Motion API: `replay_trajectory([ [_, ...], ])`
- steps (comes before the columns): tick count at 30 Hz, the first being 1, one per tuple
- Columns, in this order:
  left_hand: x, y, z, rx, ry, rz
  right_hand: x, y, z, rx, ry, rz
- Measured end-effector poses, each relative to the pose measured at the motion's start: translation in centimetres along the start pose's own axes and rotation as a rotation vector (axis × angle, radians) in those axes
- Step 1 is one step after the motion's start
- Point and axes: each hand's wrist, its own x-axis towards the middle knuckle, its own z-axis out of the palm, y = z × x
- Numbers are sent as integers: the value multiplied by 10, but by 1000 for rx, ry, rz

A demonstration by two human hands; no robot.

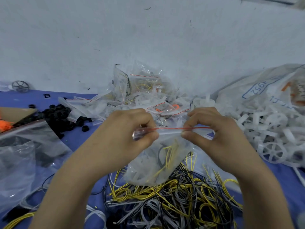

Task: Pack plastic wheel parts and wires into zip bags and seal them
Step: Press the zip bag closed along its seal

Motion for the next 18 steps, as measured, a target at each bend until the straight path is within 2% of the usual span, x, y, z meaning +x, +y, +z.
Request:
replay_trajectory([
  [4, 1, 2, 6, 94, -53, 35, 5, -12, 14, -20, -54, -44],
  [9, 3, 7, 7, -4, -66, 120, 3, -15, 11, 77, -107, -32],
  [13, 3, 7, 6, -26, -68, 137, 3, -16, 13, 60, -74, -88],
  [18, 3, 4, 4, -50, -76, 108, 3, -8, 9, 104, -62, -27],
])
